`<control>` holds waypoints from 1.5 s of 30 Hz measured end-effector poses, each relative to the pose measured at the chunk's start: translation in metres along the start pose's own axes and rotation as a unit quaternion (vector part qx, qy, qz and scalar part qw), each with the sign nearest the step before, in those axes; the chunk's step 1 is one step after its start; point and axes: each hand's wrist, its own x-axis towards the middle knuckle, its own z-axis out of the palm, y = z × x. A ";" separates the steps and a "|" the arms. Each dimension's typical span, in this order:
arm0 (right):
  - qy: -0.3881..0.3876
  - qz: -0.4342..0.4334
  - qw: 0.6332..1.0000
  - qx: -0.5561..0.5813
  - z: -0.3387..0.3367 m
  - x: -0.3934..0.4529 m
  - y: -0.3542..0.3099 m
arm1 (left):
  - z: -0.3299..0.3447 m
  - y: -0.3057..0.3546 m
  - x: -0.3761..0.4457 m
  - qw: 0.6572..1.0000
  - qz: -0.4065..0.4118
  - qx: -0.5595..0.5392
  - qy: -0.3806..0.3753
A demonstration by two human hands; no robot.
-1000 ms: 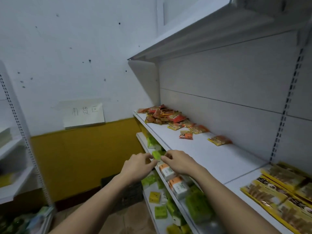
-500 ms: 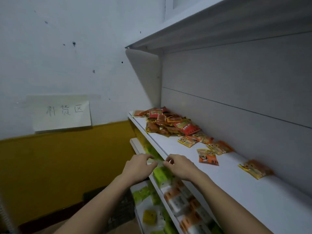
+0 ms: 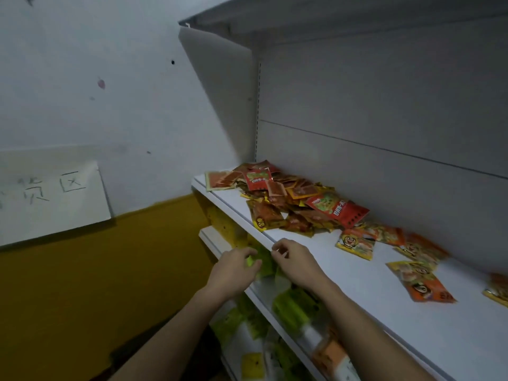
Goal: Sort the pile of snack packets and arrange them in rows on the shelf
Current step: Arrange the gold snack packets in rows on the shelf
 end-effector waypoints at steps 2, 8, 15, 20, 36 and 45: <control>0.032 0.018 0.999 0.018 0.007 0.019 0.006 | 0.001 -0.005 0.027 1.000 0.024 -0.007 -0.018; 0.197 0.063 0.976 0.074 0.022 0.080 0.027 | 0.008 -0.009 0.113 0.996 0.070 -0.046 0.008; 0.188 0.115 0.966 -0.133 0.032 0.153 0.017 | -0.004 -0.020 0.209 0.994 0.109 0.012 0.010; 0.115 0.184 0.958 -0.186 0.031 0.172 0.017 | -0.007 -0.031 0.249 0.989 0.121 0.047 -0.074; 0.031 0.172 0.977 -0.122 -0.041 0.171 -0.005 | -0.053 -0.035 0.298 0.915 0.322 -0.229 -0.085; 0.157 0.123 0.980 0.026 -0.037 0.165 -0.009 | -0.040 -0.026 0.296 0.863 0.287 -0.107 -0.401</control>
